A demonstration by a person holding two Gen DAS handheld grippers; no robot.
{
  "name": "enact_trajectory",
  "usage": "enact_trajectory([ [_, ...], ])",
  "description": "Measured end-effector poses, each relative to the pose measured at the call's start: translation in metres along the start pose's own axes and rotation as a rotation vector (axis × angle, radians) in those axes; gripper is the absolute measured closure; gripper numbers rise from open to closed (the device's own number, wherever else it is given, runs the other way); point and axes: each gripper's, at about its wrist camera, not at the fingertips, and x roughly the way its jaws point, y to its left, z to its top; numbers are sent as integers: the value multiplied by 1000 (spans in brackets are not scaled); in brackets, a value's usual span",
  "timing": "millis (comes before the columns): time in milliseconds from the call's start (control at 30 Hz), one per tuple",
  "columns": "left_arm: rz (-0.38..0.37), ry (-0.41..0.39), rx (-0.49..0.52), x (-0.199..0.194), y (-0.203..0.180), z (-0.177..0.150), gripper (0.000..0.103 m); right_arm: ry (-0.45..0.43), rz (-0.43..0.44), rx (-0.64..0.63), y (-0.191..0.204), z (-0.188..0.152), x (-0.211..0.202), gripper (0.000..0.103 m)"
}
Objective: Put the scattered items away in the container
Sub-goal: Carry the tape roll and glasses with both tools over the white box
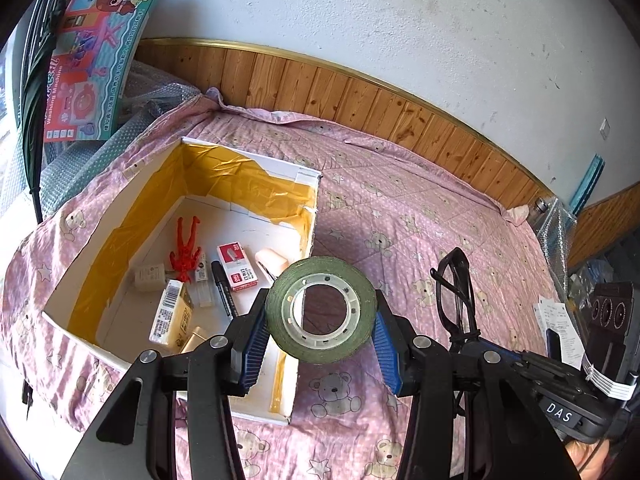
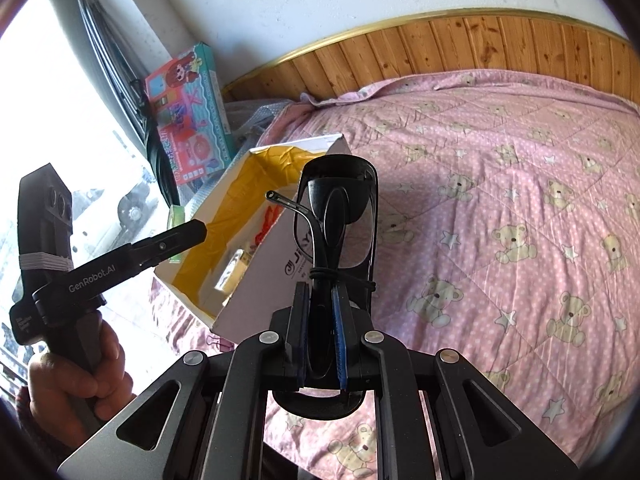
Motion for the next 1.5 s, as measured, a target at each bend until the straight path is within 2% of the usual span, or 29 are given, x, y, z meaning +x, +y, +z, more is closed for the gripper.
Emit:
enact_trajectory([
  [500, 44, -34, -43, 2, 37, 35, 54, -28, 24, -160, 47, 64, 29, 91],
  [600, 62, -14, -39, 9, 41, 36, 54, -26, 24, -199, 56, 75, 39, 91],
  [767, 104, 72, -18, 33, 43, 29, 54, -4, 20, -269, 71, 88, 60, 91],
  [900, 142, 102, 8, 44, 42, 25, 54, 9, 15, -333, 84, 100, 76, 91],
  [967, 169, 105, 20, 48, 43, 24, 54, 11, 17, -366, 90, 106, 82, 91],
  [1100, 177, 115, 18, 52, 45, 23, 54, 24, 19, -421, 102, 115, 95, 91],
  [1500, 161, 111, 10, 53, 46, 28, 54, 93, -38, -604, 116, 138, 142, 91],
])
